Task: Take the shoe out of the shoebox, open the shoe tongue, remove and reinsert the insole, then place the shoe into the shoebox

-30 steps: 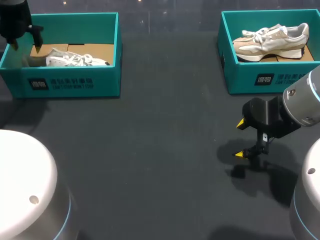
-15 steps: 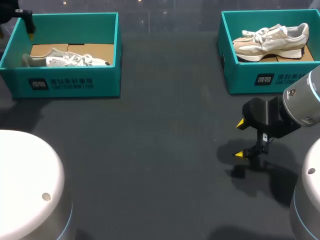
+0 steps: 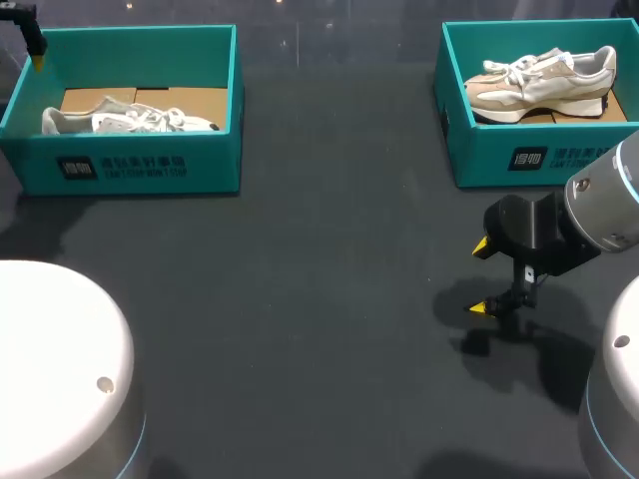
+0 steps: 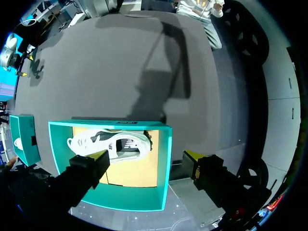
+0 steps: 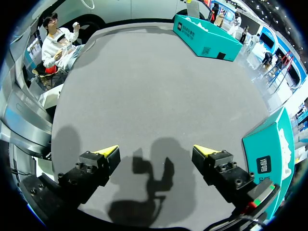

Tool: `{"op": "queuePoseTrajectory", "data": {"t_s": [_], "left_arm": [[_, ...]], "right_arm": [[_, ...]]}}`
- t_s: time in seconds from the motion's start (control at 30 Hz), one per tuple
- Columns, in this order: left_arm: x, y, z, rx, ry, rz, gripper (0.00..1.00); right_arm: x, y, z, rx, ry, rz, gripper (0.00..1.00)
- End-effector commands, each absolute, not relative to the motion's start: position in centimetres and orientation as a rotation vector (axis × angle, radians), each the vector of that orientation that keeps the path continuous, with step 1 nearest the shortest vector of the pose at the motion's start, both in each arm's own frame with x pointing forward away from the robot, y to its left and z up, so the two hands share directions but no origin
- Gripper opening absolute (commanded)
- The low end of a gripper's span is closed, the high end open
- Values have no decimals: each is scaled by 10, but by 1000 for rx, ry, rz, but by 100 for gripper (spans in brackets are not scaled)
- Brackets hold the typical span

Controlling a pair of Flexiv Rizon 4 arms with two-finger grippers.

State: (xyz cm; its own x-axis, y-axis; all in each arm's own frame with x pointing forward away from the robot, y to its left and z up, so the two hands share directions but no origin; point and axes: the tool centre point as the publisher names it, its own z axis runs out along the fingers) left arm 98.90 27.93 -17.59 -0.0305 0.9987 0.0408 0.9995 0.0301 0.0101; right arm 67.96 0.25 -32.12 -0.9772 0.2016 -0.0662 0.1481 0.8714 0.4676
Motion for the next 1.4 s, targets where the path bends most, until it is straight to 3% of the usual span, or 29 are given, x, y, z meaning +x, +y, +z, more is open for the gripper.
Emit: {"op": "queuePoseTrajectory", "data": {"t_s": [0.03,0.37,1.13,1.4], "left_arm": [[974,280,-169,-2176,-2254,-76,100],[967,278,-164,-2193,-2248,-76,100],[967,278,-164,-2193,-2248,-76,100],[967,278,-164,-2193,-2248,-76,100]], "right_arm": [[678,3,-321,275,2927,716,100],[678,3,-321,275,2927,716,100],[786,-20,-243,1007,2891,143,100],[786,-20,-243,1007,2891,143,100]]}}
